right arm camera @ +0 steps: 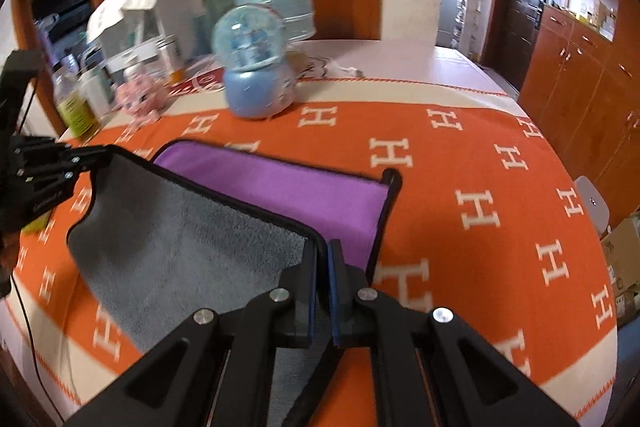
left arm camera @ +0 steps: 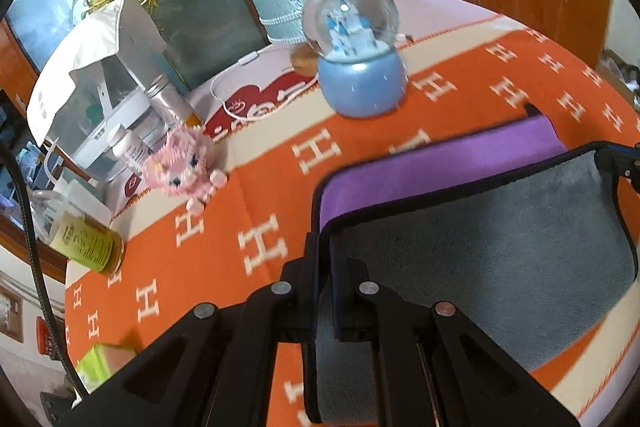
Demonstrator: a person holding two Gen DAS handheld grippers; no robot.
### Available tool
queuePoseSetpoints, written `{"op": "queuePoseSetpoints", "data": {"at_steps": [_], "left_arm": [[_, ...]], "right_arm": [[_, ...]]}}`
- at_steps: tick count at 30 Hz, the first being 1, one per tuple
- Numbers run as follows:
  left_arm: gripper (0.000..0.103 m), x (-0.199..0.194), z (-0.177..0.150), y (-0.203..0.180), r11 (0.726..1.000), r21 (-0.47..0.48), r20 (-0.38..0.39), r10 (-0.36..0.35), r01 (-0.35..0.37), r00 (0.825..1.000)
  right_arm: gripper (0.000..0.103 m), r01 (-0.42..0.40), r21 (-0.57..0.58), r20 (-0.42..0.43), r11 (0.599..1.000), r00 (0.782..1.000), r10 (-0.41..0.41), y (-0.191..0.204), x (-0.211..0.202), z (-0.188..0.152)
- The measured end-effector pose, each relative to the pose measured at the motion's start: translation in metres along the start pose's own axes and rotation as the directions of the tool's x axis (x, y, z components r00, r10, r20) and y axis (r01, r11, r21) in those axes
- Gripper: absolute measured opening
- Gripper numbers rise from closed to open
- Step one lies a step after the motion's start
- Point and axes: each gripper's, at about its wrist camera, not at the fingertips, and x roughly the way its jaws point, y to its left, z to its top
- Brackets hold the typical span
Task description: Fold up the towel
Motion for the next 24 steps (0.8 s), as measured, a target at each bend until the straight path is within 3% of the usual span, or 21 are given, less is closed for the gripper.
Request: {"op": "queuePoseSetpoints", "data": {"at_steps": [7,16,18,19,20,24], "left_arm": [[0.003,0.037,0.028,-0.002,0.998,-0.056,-0.017,0.028,-0.029,0.999],[0.003,0.079,0.036,-0.004,0.993,-0.105,-0.06,0.053,-0.059,0.997],[0.005,0.084,0.036,-0.004,0.991,-0.118,-0.069,0.05,-0.058,0.996],[0.006,0.085,0.036,-0.003,0.99,-0.126,-0.074,0.051,-0.06,0.996],[0.011,0.086,0.036,-0.002,0.989,-0.135,-0.077,0.048,-0.058,0.996],[0.078,0.076,0.039,0.011,0.974,-0.217,-0.05,0.057,-0.067,0.997]], "right_arm": [[0.005,0.032,0.021,-0.027,0.999,0.999,-0.031,-0.014,0.04,0.024],[0.005,0.062,0.019,-0.06,0.998,0.996,-0.06,-0.017,0.072,0.031],[0.007,0.079,0.013,-0.072,0.997,0.994,-0.077,-0.016,0.073,0.031],[0.013,0.087,0.012,-0.073,0.996,0.994,-0.086,-0.017,0.073,0.031],[0.018,0.099,0.012,-0.066,0.995,0.993,-0.098,-0.018,0.071,0.032],[0.036,0.133,0.051,0.006,0.99,0.991,-0.134,-0.028,0.054,0.039]]}}
